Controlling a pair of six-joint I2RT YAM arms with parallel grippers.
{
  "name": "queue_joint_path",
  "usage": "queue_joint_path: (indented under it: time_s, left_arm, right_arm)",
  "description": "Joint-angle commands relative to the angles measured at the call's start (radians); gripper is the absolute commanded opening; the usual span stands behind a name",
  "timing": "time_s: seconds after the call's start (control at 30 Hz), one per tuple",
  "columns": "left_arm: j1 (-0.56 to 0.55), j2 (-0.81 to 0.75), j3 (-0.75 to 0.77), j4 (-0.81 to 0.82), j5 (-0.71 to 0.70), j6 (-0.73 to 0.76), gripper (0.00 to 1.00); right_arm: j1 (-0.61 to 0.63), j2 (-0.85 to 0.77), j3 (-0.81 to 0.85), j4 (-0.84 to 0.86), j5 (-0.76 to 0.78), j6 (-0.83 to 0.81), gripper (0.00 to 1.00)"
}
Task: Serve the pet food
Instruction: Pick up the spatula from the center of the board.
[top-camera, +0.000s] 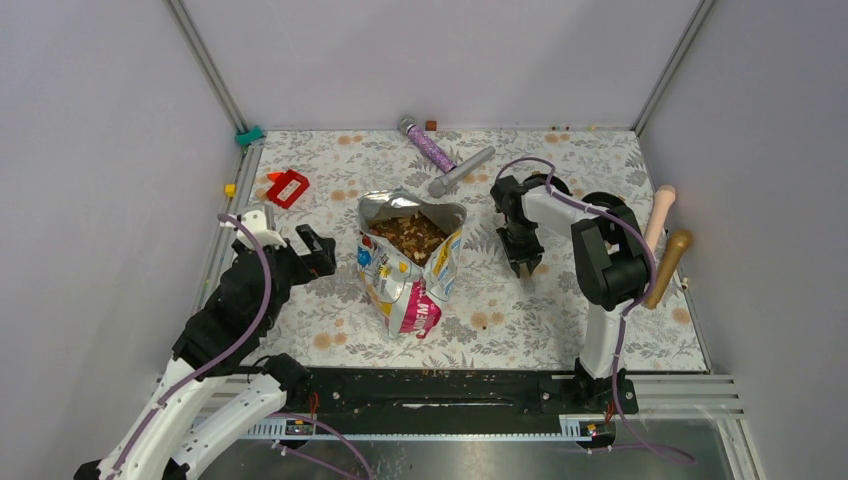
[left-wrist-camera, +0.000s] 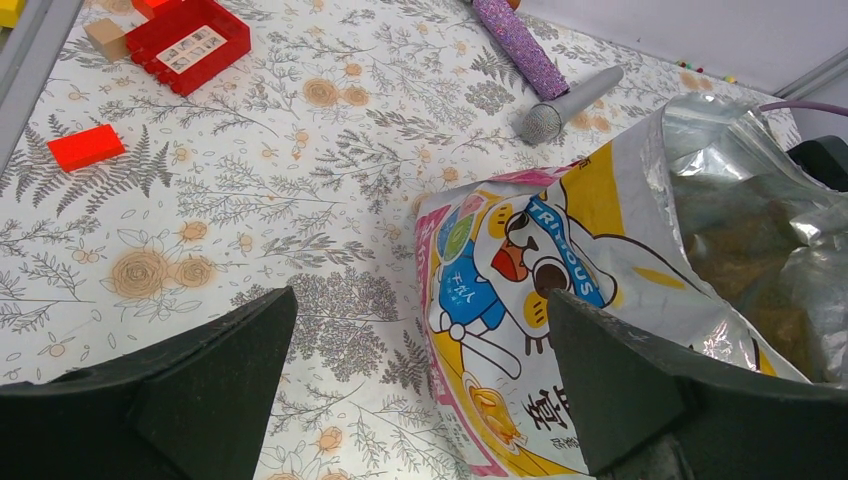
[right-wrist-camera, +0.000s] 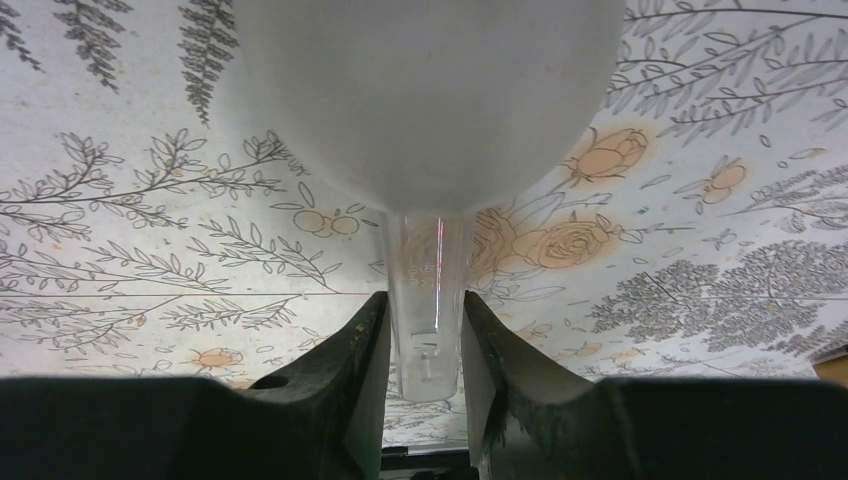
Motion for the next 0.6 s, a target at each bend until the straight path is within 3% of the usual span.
queue_joint_path:
  time_s: [0.0, 0.27, 0.37, 0.57]
  left_arm:
    - [0.001, -0.015, 0.034, 0.041, -0.034, 0.001, 0.99]
    - [0.001, -0.034, 0.032, 0.043, -0.043, 0.003, 0.99]
    - [0.001, -0.036, 0.032, 0.047, -0.034, 0.003, 0.99]
    - [0.001, -0.045, 0.033, 0.051, -0.015, 0.009, 0.99]
  right_arm:
    - [0.009, -0.044, -0.024, 0.019, -0.075, -0.014, 0.25]
    - [0.009, -0.204, -0.116, 0.118, -0.119, 0.045, 0.18]
    - [0.009, -0.300, -0.175, 0.183, -0.119, 0.069, 0.11]
    - [0.009, -0.476, -0.286, 0.289, -0.186, 0.108, 0.10]
